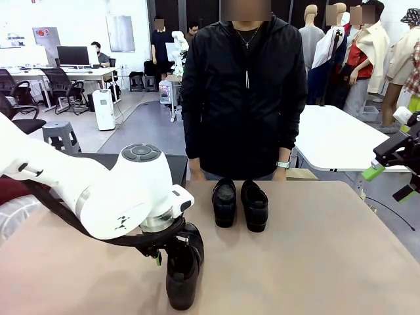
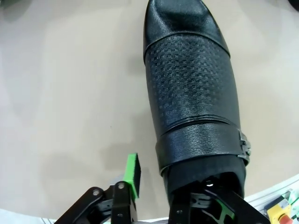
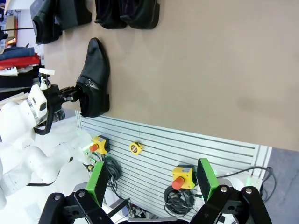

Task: Organize the shoes by placing them on the stand.
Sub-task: Place the Shoe from the middle of the table onto the Shoes Stand.

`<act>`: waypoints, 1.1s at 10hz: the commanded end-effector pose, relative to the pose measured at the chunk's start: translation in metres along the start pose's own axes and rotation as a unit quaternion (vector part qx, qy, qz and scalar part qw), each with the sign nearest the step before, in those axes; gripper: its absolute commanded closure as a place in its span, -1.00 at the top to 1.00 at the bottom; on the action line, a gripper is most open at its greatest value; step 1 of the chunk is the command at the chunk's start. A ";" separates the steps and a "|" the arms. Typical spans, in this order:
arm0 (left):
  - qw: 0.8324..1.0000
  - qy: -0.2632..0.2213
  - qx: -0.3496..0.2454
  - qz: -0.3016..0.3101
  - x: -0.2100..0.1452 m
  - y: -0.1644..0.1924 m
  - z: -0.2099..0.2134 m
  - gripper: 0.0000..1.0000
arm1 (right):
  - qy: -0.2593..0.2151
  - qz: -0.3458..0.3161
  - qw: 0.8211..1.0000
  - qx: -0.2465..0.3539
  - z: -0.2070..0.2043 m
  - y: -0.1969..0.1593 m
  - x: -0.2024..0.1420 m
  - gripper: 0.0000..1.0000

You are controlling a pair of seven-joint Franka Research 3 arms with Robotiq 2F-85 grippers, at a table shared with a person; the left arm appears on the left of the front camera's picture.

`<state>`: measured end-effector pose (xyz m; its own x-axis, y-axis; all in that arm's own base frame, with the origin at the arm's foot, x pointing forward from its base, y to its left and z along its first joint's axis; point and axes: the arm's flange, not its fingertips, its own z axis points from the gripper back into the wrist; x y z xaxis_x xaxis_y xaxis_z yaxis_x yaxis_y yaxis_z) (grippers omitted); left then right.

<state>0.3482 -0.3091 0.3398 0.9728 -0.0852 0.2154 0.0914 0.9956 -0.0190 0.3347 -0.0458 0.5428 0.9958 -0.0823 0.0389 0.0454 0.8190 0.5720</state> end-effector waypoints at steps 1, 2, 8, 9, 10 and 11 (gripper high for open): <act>1.000 -0.027 0.005 0.007 0.001 -0.006 -0.006 -1.00 | 0.003 -0.005 1.000 0.007 0.003 0.002 0.001 1.00; 0.999 -0.042 0.005 0.000 -0.001 -0.007 -0.004 -1.00 | 0.003 -0.005 1.000 0.007 0.003 0.002 0.001 1.00; 0.991 -0.098 -0.013 -0.089 -0.040 0.010 0.125 -1.00 | 0.003 -0.005 1.000 0.007 0.003 0.002 0.001 1.00; 0.984 -0.152 -0.019 -0.090 -0.052 0.020 0.154 -1.00 | 0.003 -0.005 1.000 0.007 0.003 0.002 0.001 1.00; 0.978 -0.208 -0.003 -0.031 -0.058 0.032 0.166 -1.00 | 0.003 -0.005 1.000 0.007 0.003 0.002 0.001 1.00; 0.968 -0.253 -0.004 -0.008 -0.060 0.045 0.169 -1.00 | 0.003 -0.005 1.000 0.007 0.003 0.002 0.001 1.00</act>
<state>0.2599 -0.2741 0.4982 0.8025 -0.1454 0.5786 0.1841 0.9829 -0.0084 0.3350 -0.0459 0.5428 0.9959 -0.0823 0.0383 0.0457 0.8190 0.5720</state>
